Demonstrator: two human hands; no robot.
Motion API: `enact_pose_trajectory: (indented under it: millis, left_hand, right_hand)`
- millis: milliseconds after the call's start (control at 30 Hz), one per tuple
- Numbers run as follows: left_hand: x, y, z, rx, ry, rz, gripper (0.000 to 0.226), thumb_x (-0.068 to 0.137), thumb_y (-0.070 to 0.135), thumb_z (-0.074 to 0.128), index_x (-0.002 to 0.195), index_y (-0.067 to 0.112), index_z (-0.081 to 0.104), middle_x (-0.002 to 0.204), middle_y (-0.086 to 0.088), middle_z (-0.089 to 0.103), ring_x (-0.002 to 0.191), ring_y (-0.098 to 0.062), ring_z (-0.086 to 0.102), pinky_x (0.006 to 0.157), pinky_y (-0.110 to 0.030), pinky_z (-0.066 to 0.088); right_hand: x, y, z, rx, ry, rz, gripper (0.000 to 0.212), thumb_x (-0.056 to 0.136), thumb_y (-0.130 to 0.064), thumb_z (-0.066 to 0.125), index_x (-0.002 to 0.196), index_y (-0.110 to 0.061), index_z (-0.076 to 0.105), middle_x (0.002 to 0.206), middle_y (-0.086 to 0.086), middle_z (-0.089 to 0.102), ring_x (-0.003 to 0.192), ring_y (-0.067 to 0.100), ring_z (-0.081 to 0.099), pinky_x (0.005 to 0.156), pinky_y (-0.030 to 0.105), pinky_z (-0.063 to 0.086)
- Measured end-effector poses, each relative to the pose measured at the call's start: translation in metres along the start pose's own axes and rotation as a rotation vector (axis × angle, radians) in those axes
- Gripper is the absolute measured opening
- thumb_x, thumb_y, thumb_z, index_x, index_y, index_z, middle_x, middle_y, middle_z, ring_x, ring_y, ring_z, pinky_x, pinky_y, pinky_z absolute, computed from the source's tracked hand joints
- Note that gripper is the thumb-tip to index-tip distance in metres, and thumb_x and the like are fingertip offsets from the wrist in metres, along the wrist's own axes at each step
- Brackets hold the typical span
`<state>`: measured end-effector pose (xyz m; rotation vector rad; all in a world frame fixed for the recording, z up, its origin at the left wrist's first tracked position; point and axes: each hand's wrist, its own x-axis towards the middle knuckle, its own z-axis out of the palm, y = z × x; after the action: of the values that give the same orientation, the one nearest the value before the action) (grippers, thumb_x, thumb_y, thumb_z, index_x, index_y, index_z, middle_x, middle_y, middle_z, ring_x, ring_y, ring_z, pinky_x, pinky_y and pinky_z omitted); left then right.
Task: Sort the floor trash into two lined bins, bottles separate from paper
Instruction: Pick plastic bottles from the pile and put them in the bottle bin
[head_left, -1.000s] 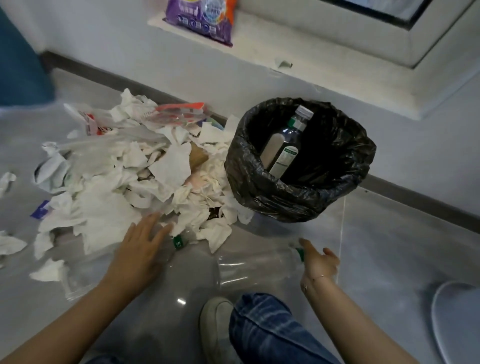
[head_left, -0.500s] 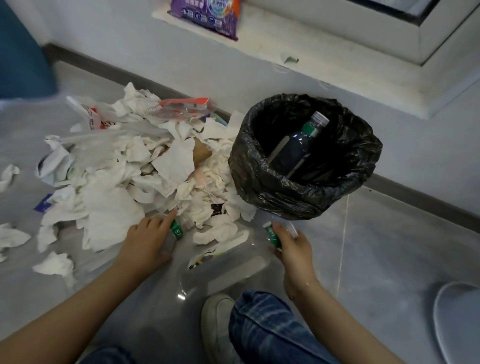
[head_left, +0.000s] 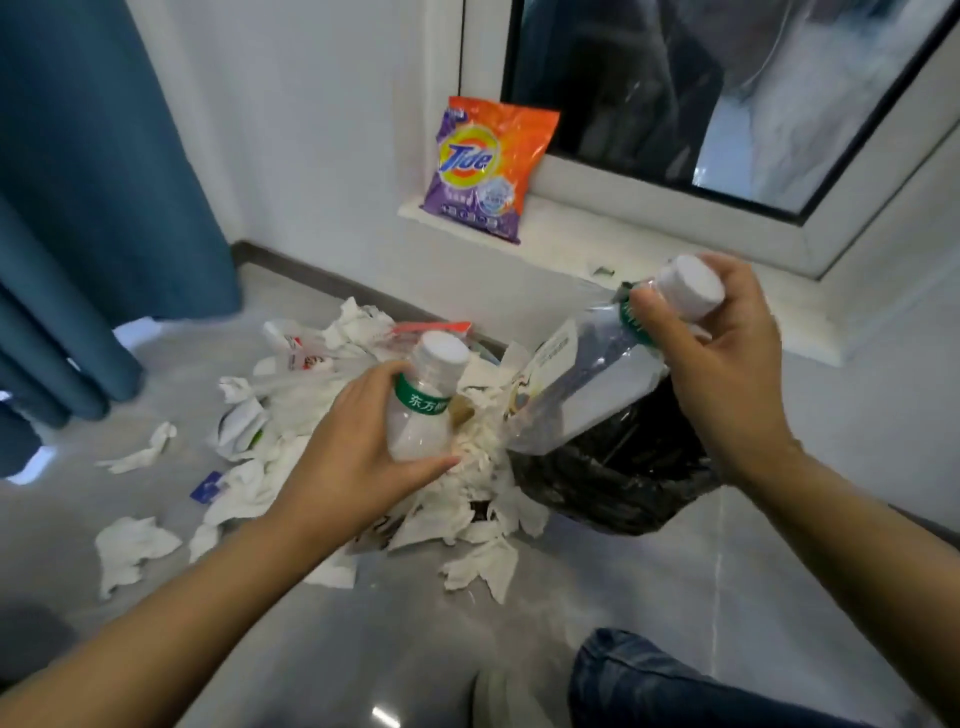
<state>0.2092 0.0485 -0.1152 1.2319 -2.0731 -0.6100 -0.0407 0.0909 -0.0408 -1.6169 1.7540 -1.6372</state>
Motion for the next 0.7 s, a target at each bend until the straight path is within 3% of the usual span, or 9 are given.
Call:
enact_pose_trajectory:
  millis: [67,133,300,400,500,567,633,700]
  left_hand:
    - [0.023,0.025,-0.021,-0.033,-0.015,0.003,0.073,0.063,0.042,0.083,0.115,0.039,0.030,0.114,0.021,0.043,0.105,0.001,0.043,0.084,-0.021,0.035]
    - [0.047,0.042,-0.034,-0.064,-0.045,-0.005,0.071,0.063,0.043,0.082,0.114,0.034,0.032,0.111,0.017,0.048,0.103,-0.005,0.049,0.082,-0.025,0.041]
    - [0.089,0.081,-0.031,-0.094,-0.148,0.041,0.070,0.068,0.042,0.080,0.118,0.026,0.033,0.111,0.014,0.048,0.103,-0.006,0.049,0.081,-0.024,0.040]
    - [0.101,0.096,-0.010,-0.155,-0.134,0.026,0.069,0.069,0.040,0.080,0.116,0.027,0.031,0.111,0.013,0.047,0.103,-0.008,0.048,0.083,-0.026,0.041]
    - [0.098,0.096,0.013,-0.246,-0.087,-0.012,0.071,0.070,0.038,0.080,0.119,0.022,0.033,0.113,0.009,0.048,0.104,-0.010,0.049,0.082,-0.024,0.041]
    - [0.093,0.090,0.024,-0.261,-0.113,-0.018,0.068,0.070,0.038,0.080,0.116,0.023,0.032,0.110,0.010,0.048,0.098,-0.004,0.049,0.072,-0.011,0.039]
    - [0.093,0.084,0.031,-0.237,-0.174,-0.024,0.067,0.071,0.039,0.079,0.114,0.025,0.031,0.105,0.014,0.046,0.088,0.004,0.047,0.062,-0.005,0.039]
    - [0.099,0.081,0.035,-0.243,-0.218,-0.027,0.068,0.070,0.040,0.079,0.117,0.025,0.032,0.107,0.016,0.046,0.089,0.006,0.046,0.060,-0.004,0.038]
  right_hand:
    - [0.037,-0.005,-0.017,-0.249,0.001,-0.058,0.043,0.084,-0.047,0.062,0.114,-0.020,0.046,0.094,-0.016,0.058,0.085,0.004,0.060,0.075,0.027,0.053]
    - [0.069,0.001,-0.029,-0.526,-0.074,-0.038,0.050,0.085,-0.054,0.058,0.120,-0.020,0.044,0.103,-0.003,0.062,0.088,0.018,0.060,0.077,0.042,0.052]
    - [0.110,0.046,-0.036,-0.814,-0.331,0.424,0.059,0.086,-0.049,0.057,0.128,-0.012,0.041,0.115,0.013,0.055,0.090,0.027,0.054,0.063,0.035,0.048]
    - [0.105,0.070,-0.036,-0.793,-0.344,0.596,0.055,0.088,-0.043,0.056,0.125,-0.005,0.043,0.110,0.015,0.054,0.095,0.031,0.056,0.073,0.037,0.047]
    - [0.087,0.096,-0.034,-0.834,-0.462,0.615,0.036,0.091,-0.039,0.055,0.107,-0.006,0.051,0.100,0.012,0.054,0.098,0.031,0.056,0.076,0.033,0.042]
    - [0.074,0.120,-0.035,-0.994,-0.594,0.610,0.027,0.089,-0.035,0.057,0.100,-0.010,0.055,0.097,0.009,0.056,0.096,0.029,0.058,0.076,0.031,0.044]
    - [0.069,0.140,-0.038,-1.186,-0.656,0.540,0.024,0.088,-0.028,0.057,0.105,-0.012,0.056,0.109,0.009,0.058,0.101,0.028,0.057,0.078,0.033,0.046]
    - [0.072,0.150,-0.039,-1.188,-0.636,0.421,0.030,0.089,-0.027,0.057,0.113,-0.010,0.055,0.119,0.011,0.055,0.105,0.029,0.055,0.084,0.036,0.049]
